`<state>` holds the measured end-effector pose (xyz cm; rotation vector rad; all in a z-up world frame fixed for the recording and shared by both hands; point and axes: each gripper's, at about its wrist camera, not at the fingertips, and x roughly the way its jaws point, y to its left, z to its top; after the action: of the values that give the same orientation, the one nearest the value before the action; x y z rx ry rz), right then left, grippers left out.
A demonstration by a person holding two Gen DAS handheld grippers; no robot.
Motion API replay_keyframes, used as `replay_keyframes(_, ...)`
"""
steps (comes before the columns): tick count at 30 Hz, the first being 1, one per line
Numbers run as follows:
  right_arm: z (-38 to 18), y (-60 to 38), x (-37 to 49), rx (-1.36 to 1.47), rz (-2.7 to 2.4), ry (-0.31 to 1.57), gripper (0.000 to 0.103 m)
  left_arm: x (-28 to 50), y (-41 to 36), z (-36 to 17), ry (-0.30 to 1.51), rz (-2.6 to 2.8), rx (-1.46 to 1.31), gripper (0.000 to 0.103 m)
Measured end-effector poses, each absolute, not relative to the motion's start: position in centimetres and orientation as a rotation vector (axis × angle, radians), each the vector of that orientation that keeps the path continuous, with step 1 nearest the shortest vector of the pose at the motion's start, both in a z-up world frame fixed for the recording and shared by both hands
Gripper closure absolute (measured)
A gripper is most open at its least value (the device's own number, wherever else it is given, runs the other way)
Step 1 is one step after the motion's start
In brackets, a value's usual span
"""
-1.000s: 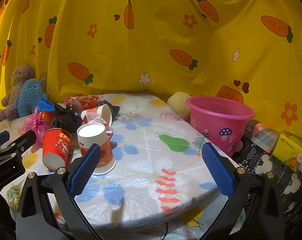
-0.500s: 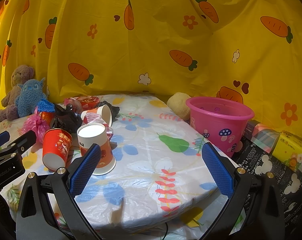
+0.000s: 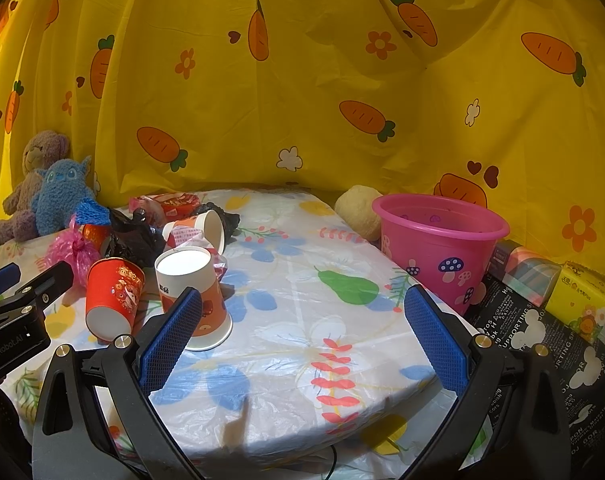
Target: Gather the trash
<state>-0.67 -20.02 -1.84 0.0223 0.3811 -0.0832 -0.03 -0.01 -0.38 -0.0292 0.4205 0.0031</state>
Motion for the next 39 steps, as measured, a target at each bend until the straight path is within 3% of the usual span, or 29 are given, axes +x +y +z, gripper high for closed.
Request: replay_keyframes(39, -1.40, -19.96, -0.64, 0.024, -0.080, 0.369, 0.005, 0.00, -0.72, -0.37, 0.421, -0.006, -0.036, 0.012)
